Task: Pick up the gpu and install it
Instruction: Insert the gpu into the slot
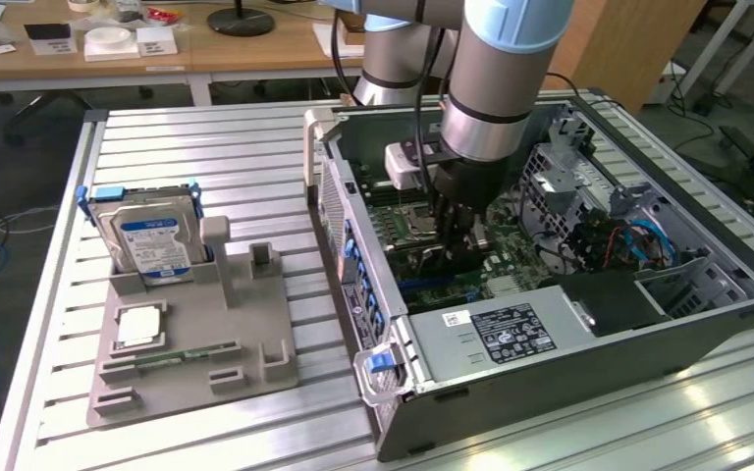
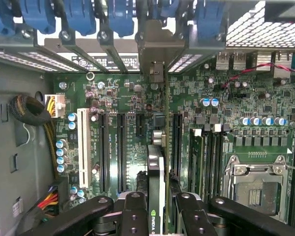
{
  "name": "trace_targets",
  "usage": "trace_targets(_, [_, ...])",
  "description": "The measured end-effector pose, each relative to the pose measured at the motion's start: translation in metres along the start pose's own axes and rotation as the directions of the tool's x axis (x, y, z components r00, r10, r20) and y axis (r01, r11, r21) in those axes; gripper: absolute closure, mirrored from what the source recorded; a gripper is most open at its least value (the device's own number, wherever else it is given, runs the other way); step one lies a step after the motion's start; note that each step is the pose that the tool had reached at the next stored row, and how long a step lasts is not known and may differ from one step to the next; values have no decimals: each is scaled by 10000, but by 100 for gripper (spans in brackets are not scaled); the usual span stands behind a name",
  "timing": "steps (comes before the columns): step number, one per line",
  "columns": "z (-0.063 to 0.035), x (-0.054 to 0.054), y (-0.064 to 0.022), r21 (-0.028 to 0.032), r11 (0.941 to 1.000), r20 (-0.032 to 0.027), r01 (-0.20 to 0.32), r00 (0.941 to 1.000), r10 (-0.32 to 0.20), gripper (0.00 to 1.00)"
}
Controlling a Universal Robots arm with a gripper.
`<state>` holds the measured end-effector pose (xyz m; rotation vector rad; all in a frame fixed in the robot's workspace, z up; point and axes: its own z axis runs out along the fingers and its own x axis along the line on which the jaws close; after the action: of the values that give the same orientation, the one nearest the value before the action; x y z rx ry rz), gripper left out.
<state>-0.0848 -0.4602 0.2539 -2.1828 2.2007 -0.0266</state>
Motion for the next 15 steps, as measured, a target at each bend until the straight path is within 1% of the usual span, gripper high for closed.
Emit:
trace_targets(3, [2,0,14,3,10000,1,2,10000,-2,73])
trace_targets(15, [28,2,18,1,10000,-2,-5,10000,5,73])
